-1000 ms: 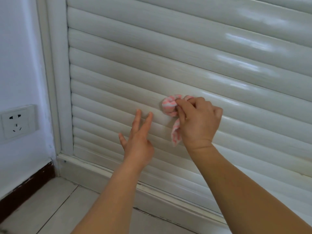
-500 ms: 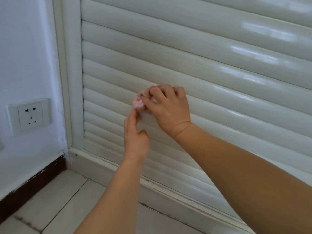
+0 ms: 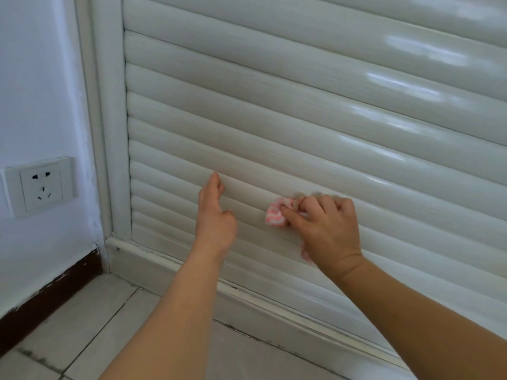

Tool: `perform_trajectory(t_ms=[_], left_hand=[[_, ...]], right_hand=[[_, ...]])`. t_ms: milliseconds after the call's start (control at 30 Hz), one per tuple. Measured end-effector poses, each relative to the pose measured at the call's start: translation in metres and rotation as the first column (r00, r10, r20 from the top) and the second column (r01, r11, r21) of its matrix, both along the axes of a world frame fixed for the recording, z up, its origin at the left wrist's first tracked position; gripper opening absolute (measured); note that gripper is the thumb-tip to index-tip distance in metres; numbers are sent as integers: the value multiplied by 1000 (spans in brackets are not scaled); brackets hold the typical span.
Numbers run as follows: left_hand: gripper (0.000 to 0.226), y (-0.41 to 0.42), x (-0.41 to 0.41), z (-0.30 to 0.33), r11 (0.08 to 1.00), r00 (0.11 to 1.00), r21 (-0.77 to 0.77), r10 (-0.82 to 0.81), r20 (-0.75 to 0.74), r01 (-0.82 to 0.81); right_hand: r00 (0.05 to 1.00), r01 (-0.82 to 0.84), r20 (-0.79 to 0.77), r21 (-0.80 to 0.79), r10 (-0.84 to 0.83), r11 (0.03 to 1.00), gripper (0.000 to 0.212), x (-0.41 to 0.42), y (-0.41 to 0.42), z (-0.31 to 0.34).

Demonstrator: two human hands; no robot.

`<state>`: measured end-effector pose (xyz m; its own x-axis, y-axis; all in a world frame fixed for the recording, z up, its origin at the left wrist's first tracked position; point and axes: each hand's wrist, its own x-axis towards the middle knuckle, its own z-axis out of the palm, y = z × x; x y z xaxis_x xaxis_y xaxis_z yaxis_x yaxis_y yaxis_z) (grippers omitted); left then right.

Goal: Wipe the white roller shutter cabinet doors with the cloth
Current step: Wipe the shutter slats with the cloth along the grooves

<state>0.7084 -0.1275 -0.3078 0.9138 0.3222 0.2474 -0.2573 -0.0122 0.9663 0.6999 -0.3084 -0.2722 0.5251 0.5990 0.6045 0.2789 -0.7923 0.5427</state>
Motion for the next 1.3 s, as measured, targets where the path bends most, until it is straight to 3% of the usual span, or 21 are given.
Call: perform_trajectory(t_ms=[67, 167, 333, 600, 800, 967, 1067, 1200, 1300], left_hand=[[84, 1, -3, 1, 994, 1000, 102, -27, -4, 27], [88, -5, -6, 2, 948, 997, 311, -65, -34, 73], [93, -12, -2, 1, 913, 990, 386, -106, -90, 133], [96, -13, -5, 0, 893, 992, 433, -93, -87, 122], [96, -13, -10, 2, 877, 994, 469, -68, -89, 102], [95, -10, -11, 2, 852, 993, 513, -58, -103, 103], [96, -8, -10, 1, 851, 992, 512, -63, -113, 112], [95, -10, -11, 2, 863, 991, 493, -60, -117, 111], [95, -10, -9, 0, 889, 992, 440, -95, -87, 124]], right_hand=[[986, 90, -145, 90, -76, 992, 61, -11, -11, -9], [981, 135, -171, 273, -90, 952, 30, -33, -25, -12], [969, 247, -148, 480, -200, 842, 33, -49, -64, -16], [970, 237, -106, 624, -219, 745, 32, -20, -37, -21], [991, 125, -41, 594, -126, 795, 25, 9, 26, -8], [975, 192, -21, 582, -221, 790, 23, -6, -21, -15], [949, 239, -20, 696, -315, 677, 17, -32, -66, -21], [973, 174, -114, 935, -202, 308, 10, -40, -69, -23], [989, 43, -3, 964, -150, 262, 14, -26, -45, -19]])
